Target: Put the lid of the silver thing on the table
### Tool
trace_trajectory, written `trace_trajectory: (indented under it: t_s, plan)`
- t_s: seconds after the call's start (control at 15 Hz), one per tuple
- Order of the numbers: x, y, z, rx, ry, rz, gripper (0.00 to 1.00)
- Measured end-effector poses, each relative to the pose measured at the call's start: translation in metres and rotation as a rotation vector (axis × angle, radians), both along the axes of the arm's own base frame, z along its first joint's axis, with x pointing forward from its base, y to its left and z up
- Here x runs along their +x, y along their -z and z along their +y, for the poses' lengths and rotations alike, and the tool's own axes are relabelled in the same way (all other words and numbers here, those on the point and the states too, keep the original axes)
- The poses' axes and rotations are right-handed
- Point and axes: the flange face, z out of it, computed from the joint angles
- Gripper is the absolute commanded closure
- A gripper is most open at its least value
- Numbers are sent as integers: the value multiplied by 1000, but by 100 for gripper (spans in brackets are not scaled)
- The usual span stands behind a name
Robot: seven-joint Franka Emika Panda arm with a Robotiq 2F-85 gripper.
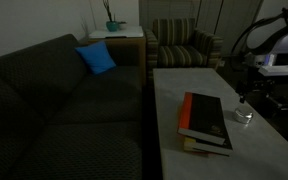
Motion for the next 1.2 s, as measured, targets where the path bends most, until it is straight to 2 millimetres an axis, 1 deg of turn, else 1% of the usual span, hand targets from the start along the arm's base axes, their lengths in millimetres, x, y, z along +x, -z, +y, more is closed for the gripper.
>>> trace_trajectory:
  t_s: [0.33,0.53,0.73,0.93,1.07,1.2]
  plan:
    - [-16,27,-9,-43,120,-62,0]
    - [-25,36,-18,-46,191,-43,0]
    - [-28,36,-32,-34,226,-45,0]
    - [-27,33,-43,-17,205,-56,0]
    - [-26,30,-47,-13,193,-60,0]
    - [-26,30,-46,-13,190,-61,0]
